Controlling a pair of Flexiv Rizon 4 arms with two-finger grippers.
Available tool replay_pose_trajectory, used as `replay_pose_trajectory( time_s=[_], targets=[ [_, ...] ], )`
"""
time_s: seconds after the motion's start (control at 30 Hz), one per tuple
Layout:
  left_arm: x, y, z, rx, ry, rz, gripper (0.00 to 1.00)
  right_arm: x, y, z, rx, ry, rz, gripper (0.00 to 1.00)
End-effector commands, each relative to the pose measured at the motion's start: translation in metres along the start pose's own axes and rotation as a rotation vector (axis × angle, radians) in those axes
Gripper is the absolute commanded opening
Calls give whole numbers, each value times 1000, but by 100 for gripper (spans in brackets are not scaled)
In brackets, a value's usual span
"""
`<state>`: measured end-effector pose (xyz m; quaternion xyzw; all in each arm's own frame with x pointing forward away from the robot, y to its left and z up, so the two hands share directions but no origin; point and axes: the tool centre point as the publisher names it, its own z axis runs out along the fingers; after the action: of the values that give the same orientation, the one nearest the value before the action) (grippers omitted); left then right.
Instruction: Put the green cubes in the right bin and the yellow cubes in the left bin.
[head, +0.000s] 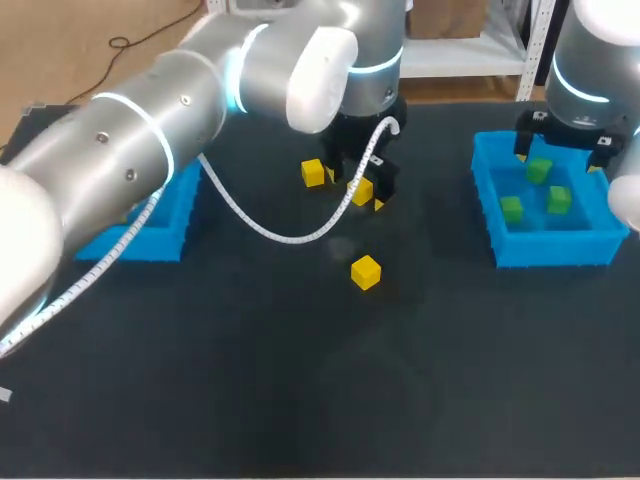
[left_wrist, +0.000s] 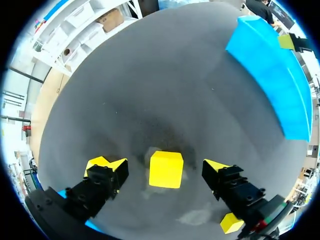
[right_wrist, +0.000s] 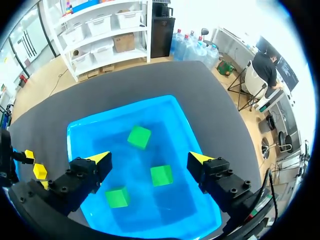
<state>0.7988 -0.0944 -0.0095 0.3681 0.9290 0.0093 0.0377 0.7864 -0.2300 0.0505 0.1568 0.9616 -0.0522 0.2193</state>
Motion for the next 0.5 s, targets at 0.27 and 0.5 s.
replay_pose_trajectory(
  time_s=[0.27, 0.5],
  targets=[
    [3, 0, -1, 8, 27, 15, 0, 3, -2, -1, -2, -12, 2, 100],
    [22, 37, -77, -3, -117, 25, 0, 3, -2, -1, -2, -12, 2, 100]
  ],
)
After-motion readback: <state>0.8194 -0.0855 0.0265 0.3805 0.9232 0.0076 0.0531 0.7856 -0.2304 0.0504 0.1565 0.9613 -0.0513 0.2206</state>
